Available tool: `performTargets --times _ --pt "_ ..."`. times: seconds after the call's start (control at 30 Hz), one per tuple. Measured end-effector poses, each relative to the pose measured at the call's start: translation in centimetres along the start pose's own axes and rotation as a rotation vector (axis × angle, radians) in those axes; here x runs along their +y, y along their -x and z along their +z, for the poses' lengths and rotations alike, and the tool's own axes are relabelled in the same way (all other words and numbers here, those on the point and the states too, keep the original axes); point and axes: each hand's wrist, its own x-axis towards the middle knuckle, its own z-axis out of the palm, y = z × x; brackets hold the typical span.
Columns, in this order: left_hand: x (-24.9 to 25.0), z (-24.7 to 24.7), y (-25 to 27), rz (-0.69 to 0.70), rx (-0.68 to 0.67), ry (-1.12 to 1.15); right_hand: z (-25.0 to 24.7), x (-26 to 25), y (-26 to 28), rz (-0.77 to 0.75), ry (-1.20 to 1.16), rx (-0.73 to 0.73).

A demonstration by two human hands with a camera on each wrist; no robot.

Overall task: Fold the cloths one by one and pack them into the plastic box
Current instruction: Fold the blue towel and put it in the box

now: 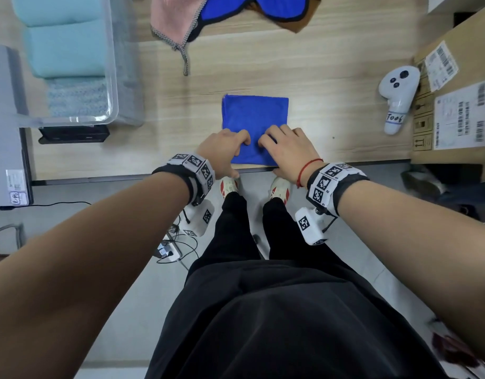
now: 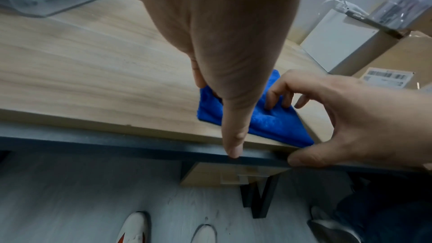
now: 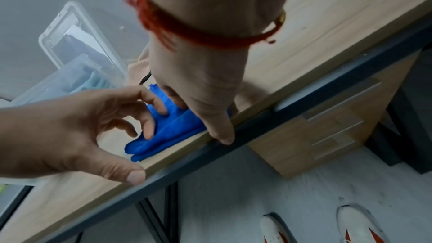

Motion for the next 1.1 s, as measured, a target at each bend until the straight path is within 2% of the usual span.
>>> performTargets --times 0.23,0.47,0.6,0.77,0.87,0.93,1.1 --pt "0.2 0.3 -0.8 0.013 0.029 -0.126 0.0 0.3 0.2 -0.021 -0.127 0.059" --pt "-0.1 -0.3 -1.3 -0.016 0.031 -0.186 -1.8 1.4 -0.9 0.193 -0.431 -0.007" --pt "-0.7 -0.8 -1.8 -0.062 0.057 -0.022 -2.2 2.3 -1.7 0.301 -0.607 -0.05" --pt "-1.8 -1.6 -2.3 -0.165 0.186 0.236 -2.6 3.1 -2.5 0.37 -0.768 -0.035" --pt "-2.4 -2.0 -2.7 -0.262 0.173 0.459 -2.7 3.4 -2.9 0.388 -0.878 -0.037" --pt "-3.0 -1.9 -3.0 -0.289 0.167 0.58 -2.8 3.8 -3.1 0.375 -0.897 -0.039" --pt "-3.7 -1.1 -3.5 -0.3 0.171 0.704 -2.4 4.9 -4.3 0.361 -0.836 0.022"
